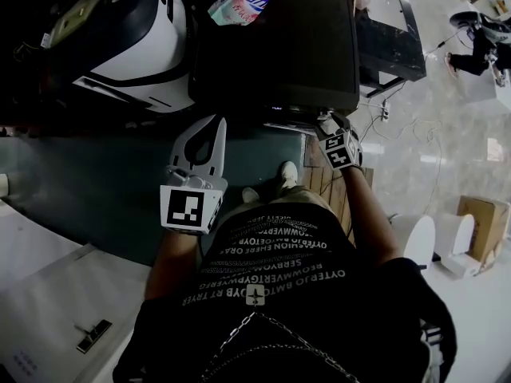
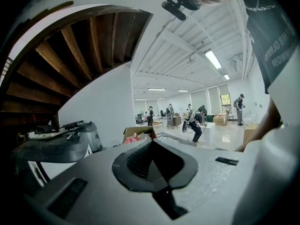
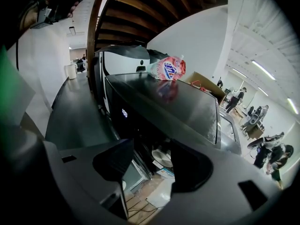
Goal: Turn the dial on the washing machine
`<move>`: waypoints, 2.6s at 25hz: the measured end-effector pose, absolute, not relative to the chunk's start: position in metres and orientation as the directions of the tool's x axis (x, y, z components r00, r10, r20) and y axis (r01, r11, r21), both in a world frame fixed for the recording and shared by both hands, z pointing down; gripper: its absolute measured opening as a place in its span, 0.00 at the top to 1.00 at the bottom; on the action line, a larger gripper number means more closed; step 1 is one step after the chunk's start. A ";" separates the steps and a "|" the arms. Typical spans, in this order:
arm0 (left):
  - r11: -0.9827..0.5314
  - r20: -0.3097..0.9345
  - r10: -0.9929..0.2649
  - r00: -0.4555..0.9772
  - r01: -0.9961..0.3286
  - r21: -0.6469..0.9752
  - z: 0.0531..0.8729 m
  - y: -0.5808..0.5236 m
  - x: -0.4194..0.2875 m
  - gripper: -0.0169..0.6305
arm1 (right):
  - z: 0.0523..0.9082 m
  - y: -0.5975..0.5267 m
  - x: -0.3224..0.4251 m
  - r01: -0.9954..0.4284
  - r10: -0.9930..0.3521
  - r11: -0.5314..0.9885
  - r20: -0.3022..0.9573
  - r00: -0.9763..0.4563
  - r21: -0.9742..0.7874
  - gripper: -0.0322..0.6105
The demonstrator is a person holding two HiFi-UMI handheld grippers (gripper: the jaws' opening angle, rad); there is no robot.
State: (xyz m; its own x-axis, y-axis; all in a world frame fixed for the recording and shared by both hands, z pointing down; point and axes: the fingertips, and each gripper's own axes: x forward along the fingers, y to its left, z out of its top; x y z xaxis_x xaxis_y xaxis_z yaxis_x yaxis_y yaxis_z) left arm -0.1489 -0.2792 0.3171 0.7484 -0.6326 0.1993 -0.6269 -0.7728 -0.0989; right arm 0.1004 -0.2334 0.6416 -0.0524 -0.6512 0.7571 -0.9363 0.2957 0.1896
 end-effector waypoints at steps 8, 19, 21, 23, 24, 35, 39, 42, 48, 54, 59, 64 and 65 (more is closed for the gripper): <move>-0.764 0.221 -0.641 0.734 -0.636 -0.105 0.317 -0.283 -0.144 0.97 | 0.657 -0.238 0.105 -0.935 -0.614 0.321 0.785 -0.084 0.151 0.59; -0.762 0.219 -0.645 0.732 -0.638 -0.109 0.316 -0.284 -0.132 0.97 | 0.674 -0.241 0.108 -0.922 -0.571 0.364 0.814 -0.108 0.133 0.58; -0.761 0.219 -0.646 0.731 -0.639 -0.110 0.316 -0.284 -0.130 0.97 | 0.676 -0.241 0.109 -0.920 -0.568 0.369 0.816 -0.110 0.133 0.58; -0.763 0.224 -0.644 0.732 -0.636 -0.115 0.316 -0.284 -0.128 0.97 | 0.679 -0.240 0.111 -0.920 -0.561 0.369 0.821 -0.109 0.130 0.58; -0.763 0.229 -0.643 0.730 -0.636 -0.116 0.317 -0.284 -0.128 0.97 | 0.680 -0.240 0.112 -0.920 -0.557 0.370 0.823 -0.110 0.127 0.58; -0.760 0.238 -0.647 0.725 -0.637 -0.126 0.318 -0.283 -0.119 0.97 | 0.690 -0.238 0.123 -0.928 -0.560 0.355 0.821 -0.112 0.116 0.59; -0.753 0.250 -0.653 0.715 -0.647 -0.118 0.320 -0.283 -0.123 0.97 | 0.694 -0.236 0.129 -0.933 -0.551 0.342 0.828 -0.101 0.113 0.59; -0.750 0.242 -0.658 0.713 -0.650 -0.123 0.318 -0.284 -0.123 0.97 | 0.701 -0.233 0.134 -0.939 -0.533 0.331 0.839 -0.107 0.090 0.57; -0.745 0.236 -0.664 0.710 -0.656 -0.122 0.318 -0.285 -0.126 0.97 | 0.699 -0.238 0.136 -0.942 -0.531 0.322 0.841 -0.101 0.090 0.57; -0.740 0.230 -0.669 0.706 -0.662 -0.120 0.314 -0.283 -0.131 0.97 | 0.679 -0.245 0.119 -0.931 -0.562 0.350 0.818 -0.121 0.103 0.57; -0.741 0.228 -0.668 0.708 -0.660 -0.122 0.314 -0.276 -0.133 0.97 | 0.684 -0.246 0.106 -0.923 -0.540 0.376 0.830 -0.143 0.085 0.57; -0.746 0.202 -0.664 0.720 -0.655 -0.121 0.304 -0.271 -0.127 0.97 | 0.689 -0.243 0.107 -0.930 -0.527 0.358 0.840 -0.129 0.082 0.56; -0.747 0.195 -0.664 0.722 -0.654 -0.122 0.302 -0.271 -0.126 0.97 | 0.689 -0.243 0.108 -0.932 -0.529 0.354 0.839 -0.127 0.082 0.56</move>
State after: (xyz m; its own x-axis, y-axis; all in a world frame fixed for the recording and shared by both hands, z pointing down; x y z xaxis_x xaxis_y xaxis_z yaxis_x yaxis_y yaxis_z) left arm -0.1260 -0.2709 0.3019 0.7221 -0.6637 0.1951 -0.6535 -0.7470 -0.1220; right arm 0.1083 -0.2430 0.6885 -0.1272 -0.5287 0.8392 -0.9318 0.3537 0.0816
